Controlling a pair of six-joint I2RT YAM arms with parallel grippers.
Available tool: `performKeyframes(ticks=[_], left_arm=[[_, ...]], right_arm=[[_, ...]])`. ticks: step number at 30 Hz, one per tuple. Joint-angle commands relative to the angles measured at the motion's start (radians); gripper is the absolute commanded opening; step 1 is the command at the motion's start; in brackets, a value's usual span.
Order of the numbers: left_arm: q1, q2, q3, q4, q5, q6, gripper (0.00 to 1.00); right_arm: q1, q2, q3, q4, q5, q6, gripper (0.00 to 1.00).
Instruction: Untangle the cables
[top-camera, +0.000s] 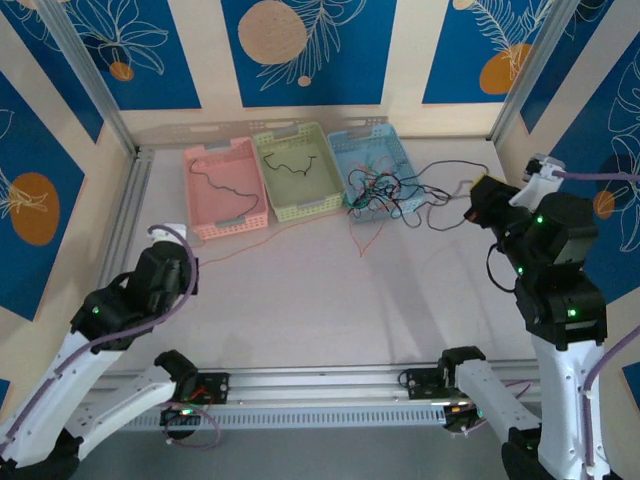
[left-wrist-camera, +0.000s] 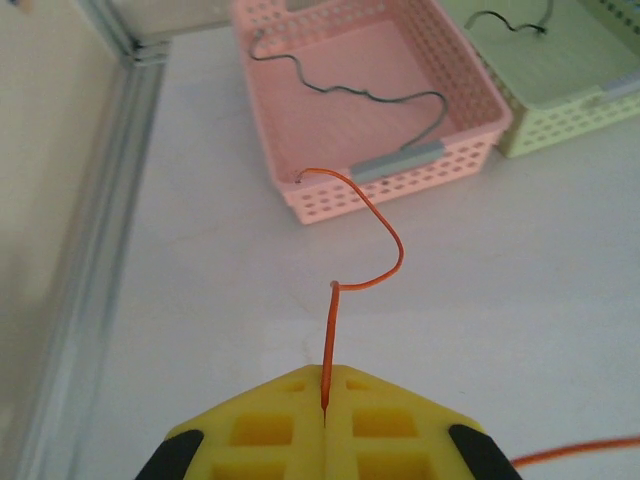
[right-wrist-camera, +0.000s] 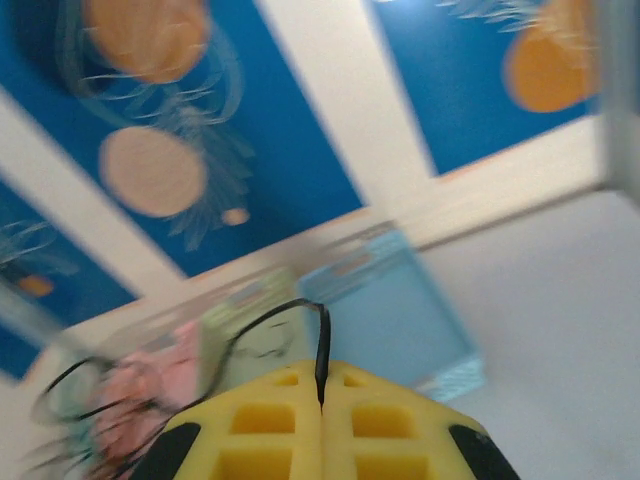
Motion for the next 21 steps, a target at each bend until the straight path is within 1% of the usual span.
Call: performKeyframes(ticks=[1, 2, 4, 6, 9, 11, 13, 15, 17, 19, 21], left_arm=[[0.008, -0.023, 0.059, -0.11, -0.171, 0.0, 0.0], [0.013, -0.029, 0.065, -0.134, -0.187, -0.005, 0.0], [0.02, -0.055, 0.06, -0.124, -0.173, 0.017, 0.0], [0.023, -0.059, 0.078, -0.163, -0.227, 0.0, 0.0], [0.023, -0.071, 0.104, -0.183, -0.27, 0.016, 0.0], [0.024, -0.08, 0.11, -0.181, -0.249, 0.022, 0.0], [0.023, -0.086, 0.106, -0.164, -0.202, 0.027, 0.0], [0.024, -0.092, 0.101, -0.121, -0.108, 0.039, 0.0], [0.024, -0.094, 0.095, -0.064, 0.002, 0.045, 0.0], [0.024, -0.079, 0.096, -0.027, 0.075, 0.046, 0.0], [0.023, -0.044, 0.106, -0.027, 0.07, 0.038, 0.0]], right_arm=[[-0.051, 0.019, -0.04, -0.116, 0.243, 0.019, 0.0], [-0.082, 0.018, -0.056, -0.111, 0.257, 0.021, 0.0], [-0.147, 0.037, -0.074, -0.11, 0.255, 0.033, 0.0], [-0.224, 0.074, -0.082, -0.127, 0.212, 0.063, 0.0], [-0.334, 0.106, -0.115, -0.116, 0.052, 0.116, 0.0], [-0.368, 0.119, -0.149, -0.078, -0.074, 0.131, 0.0], [-0.365, 0.127, -0.172, -0.047, -0.178, 0.127, 0.0], [-0.355, 0.114, -0.212, 0.028, -0.318, 0.125, 0.0], [-0.319, 0.11, -0.23, 0.079, -0.432, 0.126, 0.0], [-0.265, 0.118, -0.221, 0.09, -0.475, 0.109, 0.0], [-0.218, 0.124, -0.206, 0.079, -0.45, 0.09, 0.0]])
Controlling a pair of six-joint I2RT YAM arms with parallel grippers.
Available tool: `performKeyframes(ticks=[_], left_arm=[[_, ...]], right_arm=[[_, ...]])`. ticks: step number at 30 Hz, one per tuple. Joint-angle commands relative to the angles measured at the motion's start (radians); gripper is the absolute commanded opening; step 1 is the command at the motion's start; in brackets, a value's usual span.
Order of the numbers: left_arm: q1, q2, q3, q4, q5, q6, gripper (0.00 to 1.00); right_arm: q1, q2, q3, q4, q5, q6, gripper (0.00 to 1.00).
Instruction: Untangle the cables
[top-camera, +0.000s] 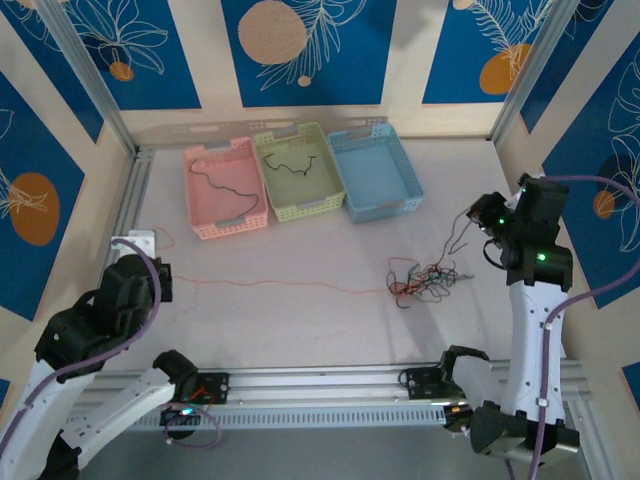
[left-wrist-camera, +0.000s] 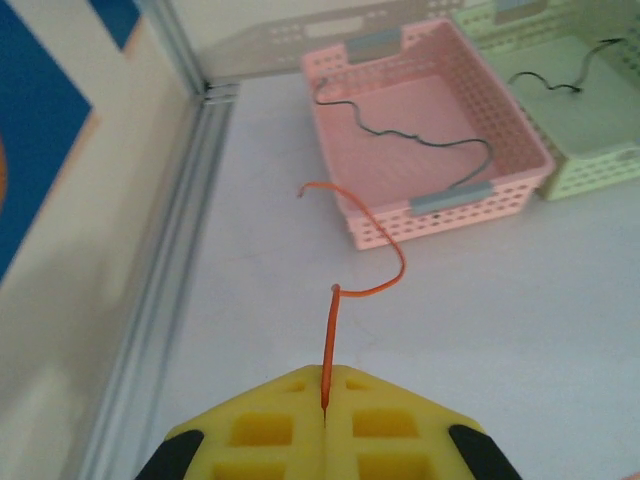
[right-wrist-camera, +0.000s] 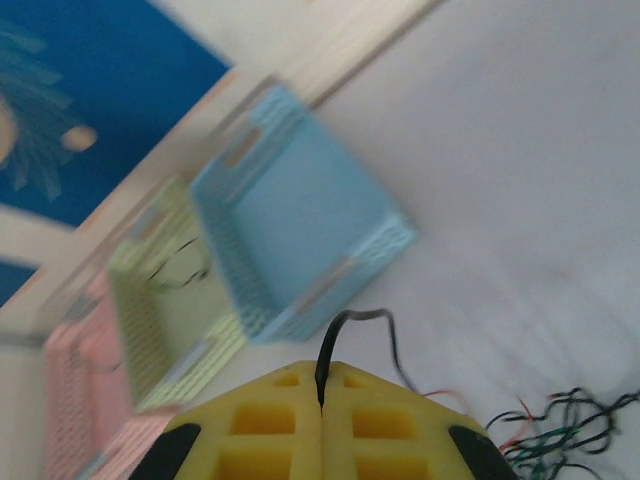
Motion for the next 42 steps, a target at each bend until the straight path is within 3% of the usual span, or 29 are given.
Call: performKeyframes(ticks=[1, 4, 7, 12, 17, 20, 25, 28, 34, 42], left_arm=[[0.01, 0.051, 0.028, 0.036, 0.053, 0.004, 0.0], [0.01, 0.069, 0.039, 0.021, 0.012, 0.006, 0.0], [0.01, 0.071, 0.042, 0.05, 0.089, 0.016, 0.0], [0.01, 0.191, 0.042, 0.104, 0.271, 0.023, 0.03], [-0.002, 0.352, -0.018, 0.292, 0.514, -0.017, 0.07], [-0.042, 0.471, -0.038, 0.388, 0.567, -0.045, 0.07], [-0.149, 0.669, -0.036, 0.55, 0.627, -0.06, 0.08], [-0.218, 0.808, 0.004, 0.614, 0.643, -0.045, 0.15], [-0.32, 1.088, 0.156, 0.639, 0.668, -0.027, 0.16], [-0.342, 1.31, 0.341, 0.62, 0.685, -0.018, 0.24]], right_arm=[[0.056, -0.007, 0.028, 0.051, -0.094, -0.024, 0.0], [0.052, 0.01, 0.024, 0.041, -0.102, -0.027, 0.0], [0.061, 0.028, 0.003, 0.044, -0.141, -0.022, 0.0], [0.084, 0.017, -0.073, 0.087, -0.148, -0.002, 0.0], [0.097, 0.009, -0.143, 0.111, -0.144, 0.007, 0.0], [0.098, 0.001, -0.195, 0.133, -0.148, 0.01, 0.0], [0.099, -0.005, -0.29, 0.161, -0.131, 0.001, 0.0], [0.099, -0.012, -0.362, 0.198, -0.128, 0.008, 0.0], [0.091, -0.012, -0.478, 0.262, -0.124, 0.023, 0.0], [0.078, -0.013, -0.579, 0.328, -0.131, 0.042, 0.0]])
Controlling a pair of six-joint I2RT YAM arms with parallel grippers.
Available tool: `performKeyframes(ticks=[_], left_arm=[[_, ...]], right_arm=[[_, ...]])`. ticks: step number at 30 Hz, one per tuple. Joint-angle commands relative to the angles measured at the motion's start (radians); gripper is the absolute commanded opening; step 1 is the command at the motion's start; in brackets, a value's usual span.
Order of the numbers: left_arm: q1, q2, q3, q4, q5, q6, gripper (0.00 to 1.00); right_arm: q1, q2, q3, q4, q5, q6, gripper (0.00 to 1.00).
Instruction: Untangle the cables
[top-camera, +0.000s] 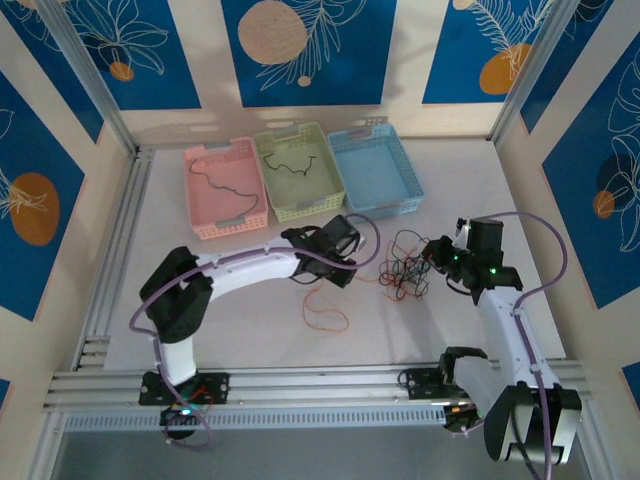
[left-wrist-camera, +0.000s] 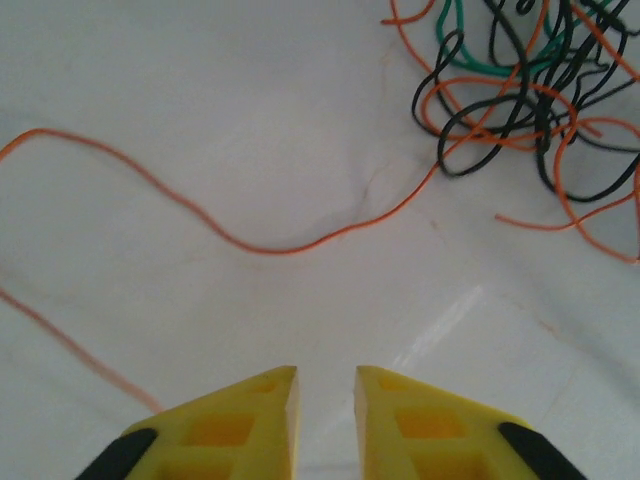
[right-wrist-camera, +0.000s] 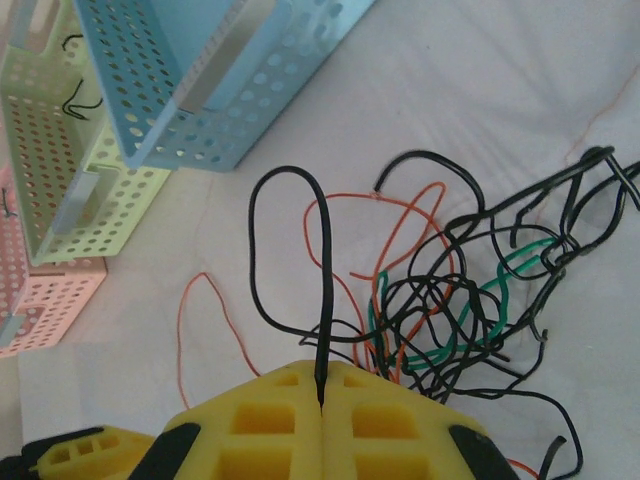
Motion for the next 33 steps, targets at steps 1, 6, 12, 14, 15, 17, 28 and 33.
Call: performKeyframes(ticks=[1, 6, 12, 14, 15, 17, 28, 33], left_arm=[[-0.002, 0.072, 0.095, -0.014, 0.015, 0.006, 0.24], [-0.001, 0.129, 0.144, -0.051, -0.097, -0.034, 0.39], [-0.005, 0.19, 0.138, -0.031, -0.072, -0.101, 0.54], [-0.013, 0.202, 0.141, -0.001, -0.022, -0.077, 0.55], [-0.017, 0.203, 0.143, 0.007, -0.008, -0.053, 0.56], [-0.022, 0.202, 0.157, -0.003, -0.011, 0.007, 0.56], [-0.004, 0.278, 0.371, -0.243, 0.146, 0.463, 0.65], [0.002, 0.383, 0.495, -0.316, 0.193, 0.529, 0.63]], right_arm=[[-0.004, -0.014, -0.043, 0.059, -0.015, 0.024, 0.0], [-0.001, -0.007, -0.091, 0.104, -0.015, 0.041, 0.0], [0.003, 0.009, -0.11, 0.128, -0.012, 0.05, 0.0], [0.005, 0.009, -0.113, 0.129, -0.011, 0.05, 0.0], [0.005, 0.005, -0.117, 0.131, -0.01, 0.053, 0.0], [0.003, 0.001, -0.121, 0.131, -0.008, 0.055, 0.0], [0.003, 0.013, -0.121, 0.136, -0.007, 0.06, 0.0], [0.003, 0.014, -0.123, 0.14, -0.008, 0.06, 0.0]])
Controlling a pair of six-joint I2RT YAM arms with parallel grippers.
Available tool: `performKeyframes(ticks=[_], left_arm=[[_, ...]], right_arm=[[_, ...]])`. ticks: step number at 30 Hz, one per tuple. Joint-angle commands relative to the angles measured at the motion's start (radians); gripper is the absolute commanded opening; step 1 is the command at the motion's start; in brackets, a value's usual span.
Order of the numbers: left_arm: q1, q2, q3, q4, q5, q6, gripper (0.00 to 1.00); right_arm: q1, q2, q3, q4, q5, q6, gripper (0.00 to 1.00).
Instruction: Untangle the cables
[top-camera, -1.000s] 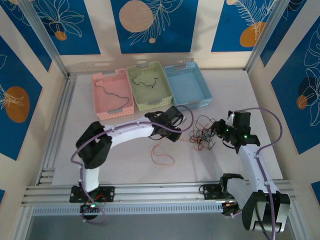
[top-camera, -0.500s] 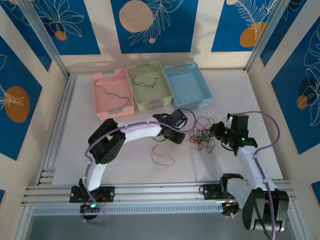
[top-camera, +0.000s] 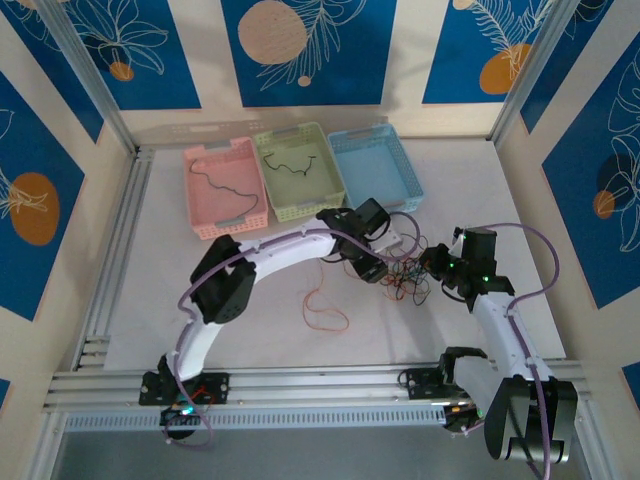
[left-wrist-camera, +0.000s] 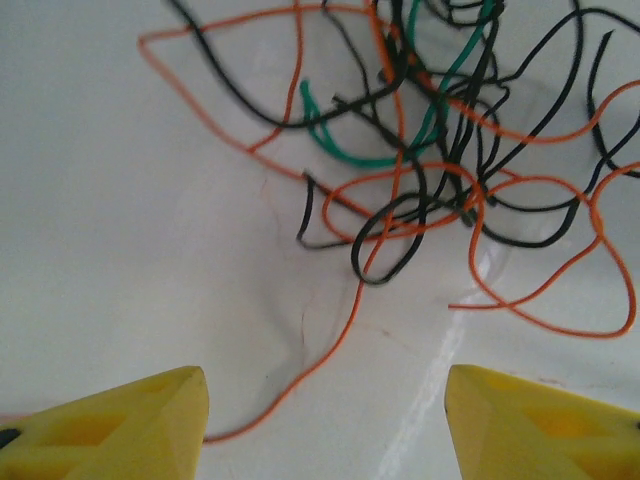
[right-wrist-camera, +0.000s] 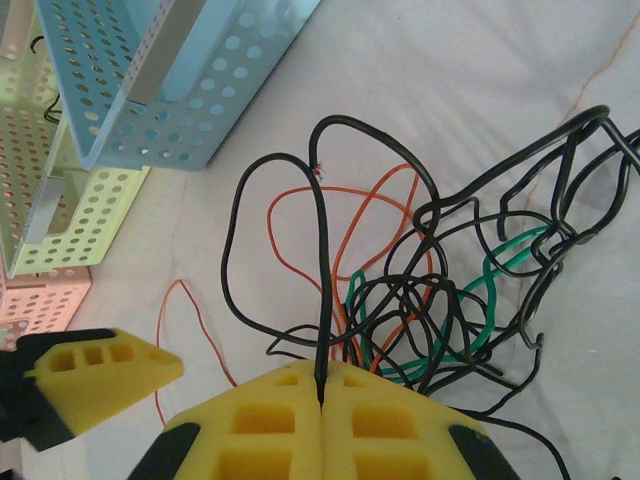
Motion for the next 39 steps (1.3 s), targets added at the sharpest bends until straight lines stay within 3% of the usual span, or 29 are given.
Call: performKeyframes(ticks=[1, 10, 25, 36, 39], left_arm=[[0.009, 0.083, 0.066, -0.12, 0.079, 0.103, 0.63], [0.007, 0.172, 0.174, -0.161, 0.088, 0.141, 0.58], [0.007, 0.24, 0.179, -0.161, 0.094, 0.135, 0.42], [0.007, 0.204, 0.112, -0.113, 0.031, 0.101, 0.02], [0.007, 0.138, 0.053, -0.068, -0.02, 0.075, 0.0]], right_arm=[[0.002, 0.007, -0.01, 0.006, -0.009, 0.01, 0.0], [0.0, 0.008, -0.011, 0.009, -0.012, 0.01, 0.0], [-0.004, 0.011, -0.013, 0.012, -0.016, 0.013, 0.0], [-0.008, 0.01, -0.014, 0.011, -0.02, 0.013, 0.0], [-0.009, 0.01, -0.014, 0.011, -0.021, 0.012, 0.0]])
